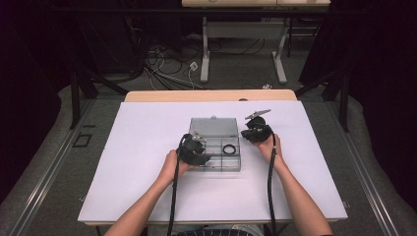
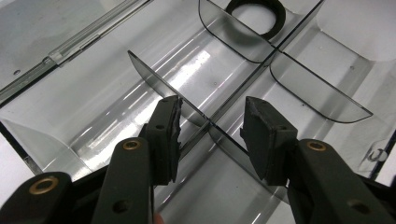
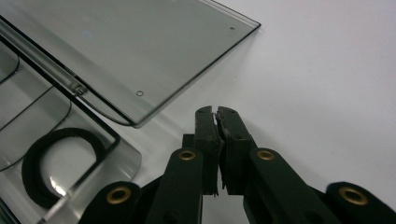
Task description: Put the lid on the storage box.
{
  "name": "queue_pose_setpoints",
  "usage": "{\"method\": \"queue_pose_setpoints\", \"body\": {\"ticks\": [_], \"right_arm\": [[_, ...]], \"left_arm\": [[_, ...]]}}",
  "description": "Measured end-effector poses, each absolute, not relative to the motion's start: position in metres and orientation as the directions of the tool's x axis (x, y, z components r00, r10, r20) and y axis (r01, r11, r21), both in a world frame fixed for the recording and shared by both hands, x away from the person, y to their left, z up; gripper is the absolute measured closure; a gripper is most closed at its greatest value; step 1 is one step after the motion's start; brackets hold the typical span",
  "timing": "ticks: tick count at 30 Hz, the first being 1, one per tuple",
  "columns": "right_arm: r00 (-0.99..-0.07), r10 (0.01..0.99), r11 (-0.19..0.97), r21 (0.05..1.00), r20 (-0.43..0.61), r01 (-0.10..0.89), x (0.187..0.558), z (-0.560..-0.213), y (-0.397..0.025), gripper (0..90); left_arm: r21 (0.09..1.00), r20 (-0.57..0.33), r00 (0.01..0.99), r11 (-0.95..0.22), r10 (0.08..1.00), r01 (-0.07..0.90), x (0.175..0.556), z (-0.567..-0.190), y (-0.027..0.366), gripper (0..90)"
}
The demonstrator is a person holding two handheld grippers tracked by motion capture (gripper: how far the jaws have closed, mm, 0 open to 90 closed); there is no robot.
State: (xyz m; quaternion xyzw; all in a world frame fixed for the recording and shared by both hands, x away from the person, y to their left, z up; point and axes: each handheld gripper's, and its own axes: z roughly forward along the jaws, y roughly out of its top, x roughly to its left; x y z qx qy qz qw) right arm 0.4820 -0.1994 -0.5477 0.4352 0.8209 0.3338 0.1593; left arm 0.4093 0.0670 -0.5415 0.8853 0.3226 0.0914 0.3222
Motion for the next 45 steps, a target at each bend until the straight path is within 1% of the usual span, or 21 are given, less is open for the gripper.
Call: {"method": "queue_pose_setpoints", "body": {"ticks": [3,7,9,13,15,16,20,26,36,45], "right_arm": [[-0.578,0.816,0.407,0.688,0.022,0.601,0.483,-0.548,-0.195,87.3],[-0.584,0.811,0.387,0.710,0.042,0.588,0.485,-0.550,-0.193,87.4],[-0.581,0.813,0.389,0.702,0.042,0.596,0.486,-0.551,-0.193,87.4],[-0.578,0.812,0.371,0.695,0.079,0.616,0.486,-0.555,-0.191,87.5],[-0.576,0.812,0.347,0.713,0.096,0.609,0.487,-0.557,-0.191,87.5],[-0.569,0.816,0.348,0.701,0.101,0.623,0.487,-0.557,-0.191,87.5],[-0.562,0.818,0.327,0.706,0.122,0.629,0.488,-0.559,-0.192,88.0],[-0.549,0.828,0.305,0.725,0.119,0.618,0.487,-0.560,-0.192,88.8],[-0.541,0.835,0.257,0.794,0.105,0.551,0.483,-0.554,-0.192,90.0],[-0.540,0.836,0.263,0.792,0.098,0.551,0.482,-0.553,-0.193,90.0]], "left_arm": [[0.630,-0.046,0.775,-0.584,0.630,0.512,0.409,-0.542,0.067,56.9],[0.630,-0.046,0.775,-0.584,0.630,0.512,0.409,-0.542,0.067,56.9],[0.631,-0.046,0.775,-0.583,0.630,0.512,0.409,-0.542,0.067,56.9],[0.631,-0.046,0.775,-0.583,0.630,0.512,0.409,-0.542,0.067,56.9],[0.630,-0.046,0.775,-0.584,0.630,0.512,0.409,-0.542,0.067,56.9],[0.631,-0.046,0.775,-0.583,0.630,0.512,0.409,-0.542,0.067,56.9],[0.631,-0.047,0.774,-0.582,0.631,0.513,0.409,-0.542,0.067,56.9],[0.631,-0.047,0.774,-0.582,0.631,0.512,0.409,-0.542,0.067,56.9],[0.634,-0.047,0.774,-0.579,0.632,0.512,0.409,-0.542,0.067,56.9],[0.635,-0.047,0.774,-0.579,0.632,0.512,0.409,-0.542,0.067,56.9]]}}
